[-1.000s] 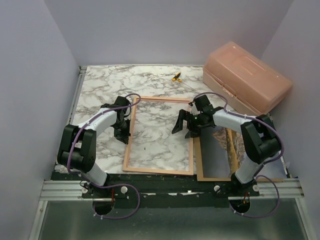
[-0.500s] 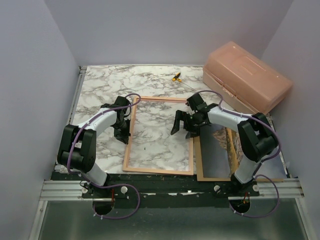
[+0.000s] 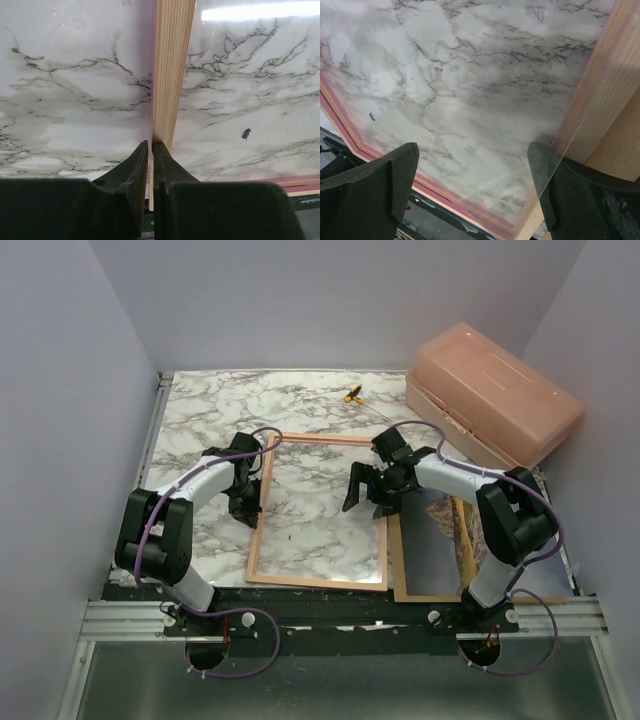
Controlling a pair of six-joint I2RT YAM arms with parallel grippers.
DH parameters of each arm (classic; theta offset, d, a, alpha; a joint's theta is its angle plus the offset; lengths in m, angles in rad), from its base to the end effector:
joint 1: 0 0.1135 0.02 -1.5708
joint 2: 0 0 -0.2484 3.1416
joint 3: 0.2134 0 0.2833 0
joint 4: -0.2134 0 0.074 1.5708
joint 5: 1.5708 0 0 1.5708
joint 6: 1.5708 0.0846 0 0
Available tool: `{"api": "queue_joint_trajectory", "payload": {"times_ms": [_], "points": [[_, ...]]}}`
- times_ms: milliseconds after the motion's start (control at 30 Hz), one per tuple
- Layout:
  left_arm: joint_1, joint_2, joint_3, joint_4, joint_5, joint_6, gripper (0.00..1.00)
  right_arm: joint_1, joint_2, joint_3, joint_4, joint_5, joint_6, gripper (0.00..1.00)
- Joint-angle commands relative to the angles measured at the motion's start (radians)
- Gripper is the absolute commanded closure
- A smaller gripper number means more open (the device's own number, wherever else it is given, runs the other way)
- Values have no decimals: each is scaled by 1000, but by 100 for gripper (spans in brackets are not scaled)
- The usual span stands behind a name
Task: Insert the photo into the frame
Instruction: Place the photo frame item in the photo frame.
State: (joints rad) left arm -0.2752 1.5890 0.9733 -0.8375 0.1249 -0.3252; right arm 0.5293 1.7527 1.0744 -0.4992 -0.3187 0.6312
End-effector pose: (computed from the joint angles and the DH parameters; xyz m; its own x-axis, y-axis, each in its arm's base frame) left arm 0.2894 -0.0927 0.0941 -0.9963 -0.0481 -0.0717 -0.0365 0.9873 -0.1547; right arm 0.3123 0.2134 0.0882 -0.9878 0.0714 -0.1386 -0.0003 0.8880 0.4598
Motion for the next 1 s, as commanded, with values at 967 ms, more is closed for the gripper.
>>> {"api": "queue_joint_trajectory", "payload": {"times_ms": [967], "points": [[-16, 47, -31, 26, -3, -3, 88, 6, -54, 63, -246, 177, -63, 0]]}}
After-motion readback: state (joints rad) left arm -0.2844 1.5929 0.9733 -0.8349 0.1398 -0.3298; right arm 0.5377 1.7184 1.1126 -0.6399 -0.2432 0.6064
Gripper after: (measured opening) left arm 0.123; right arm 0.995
